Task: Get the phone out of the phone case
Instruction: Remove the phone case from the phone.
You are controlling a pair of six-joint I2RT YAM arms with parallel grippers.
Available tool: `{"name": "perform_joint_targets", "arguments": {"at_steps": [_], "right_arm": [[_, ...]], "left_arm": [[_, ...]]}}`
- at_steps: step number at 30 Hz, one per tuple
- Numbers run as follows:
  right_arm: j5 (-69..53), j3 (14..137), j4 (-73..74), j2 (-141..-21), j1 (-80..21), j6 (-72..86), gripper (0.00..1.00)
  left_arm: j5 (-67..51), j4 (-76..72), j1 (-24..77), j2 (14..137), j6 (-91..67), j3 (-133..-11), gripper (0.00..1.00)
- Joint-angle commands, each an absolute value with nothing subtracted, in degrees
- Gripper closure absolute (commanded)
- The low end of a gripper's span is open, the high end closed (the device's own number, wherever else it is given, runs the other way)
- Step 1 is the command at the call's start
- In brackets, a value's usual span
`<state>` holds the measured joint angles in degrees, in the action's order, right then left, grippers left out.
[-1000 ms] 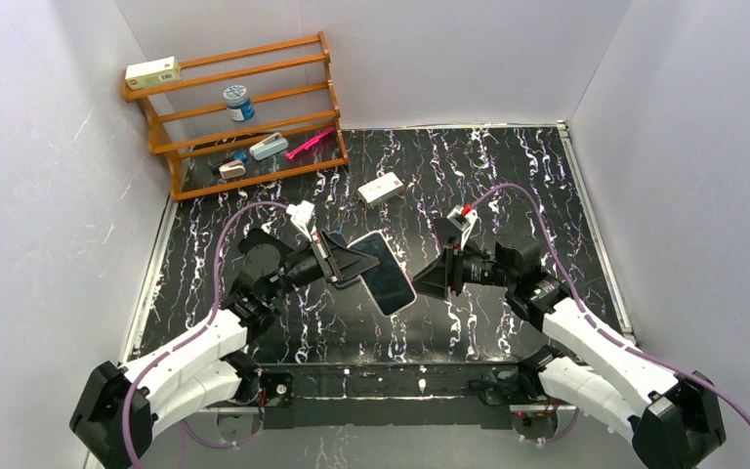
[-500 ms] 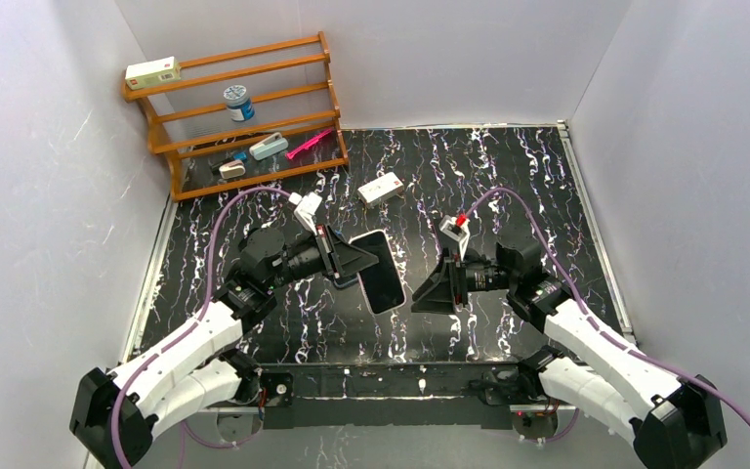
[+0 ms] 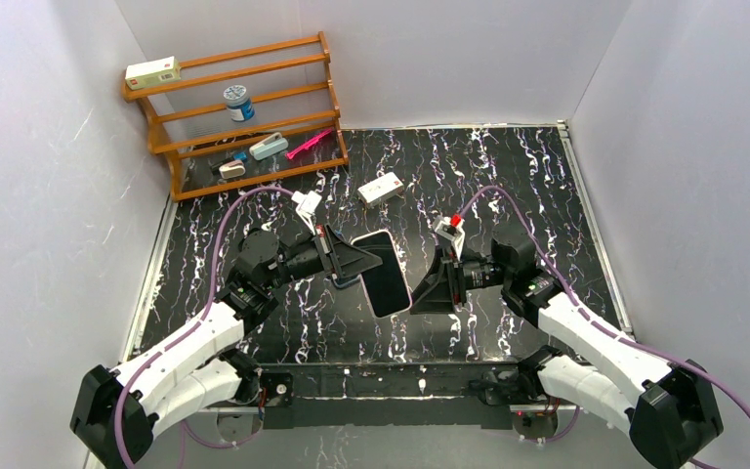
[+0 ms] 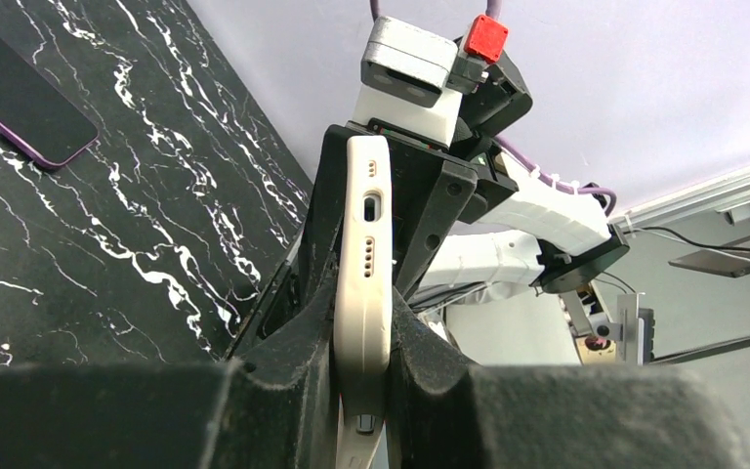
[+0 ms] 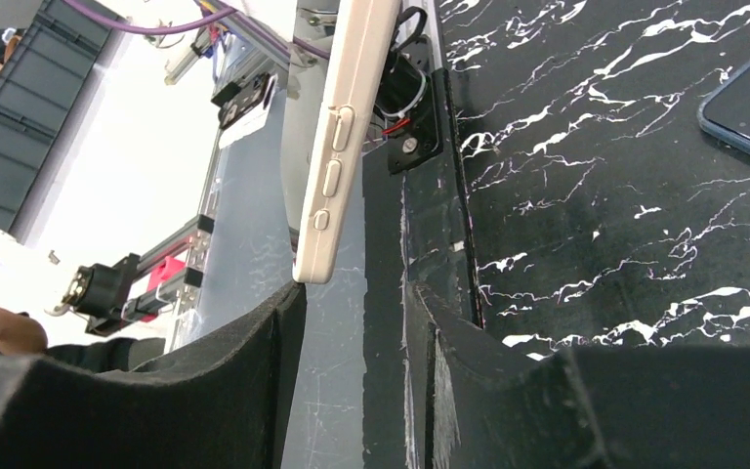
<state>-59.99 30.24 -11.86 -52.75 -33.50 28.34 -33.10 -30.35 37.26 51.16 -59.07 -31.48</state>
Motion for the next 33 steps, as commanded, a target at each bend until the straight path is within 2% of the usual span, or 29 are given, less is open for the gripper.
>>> {"name": "perform_joint_targets", "arguments": {"at_steps": [1,15,26,29,33], "right_arm": [[-63.23,32.79,-16.42,-52.3,-33.84,28.48,0.51],[-64.04,33.89,-15.87,-52.59,-34.71,28.13,0.51],[-63.86,34.79,-15.74,-54.17,-35.88,26.79,0.6],[-63.75,34.89,-15.99,-54.27,-36.14,26.21,0.67],[-63.78,34.58,-16.64,-54.33,-36.3,24.76,0.86]], "left_arm": [[-35.25,-35.57,37.18,50.3,-60.45,-31.64,1.0],[-34.1,-35.62,37.18,51.23,-60.05,-30.96,1.0],[-34.26,-35.24,37.16,51.24,-59.98,-31.11,1.0],[-34.64,-35.24,37.15,50.95,-60.24,-31.28,1.0],[-35.2,-35.24,37.22,50.35,-61.49,-31.25,1.0]]}}
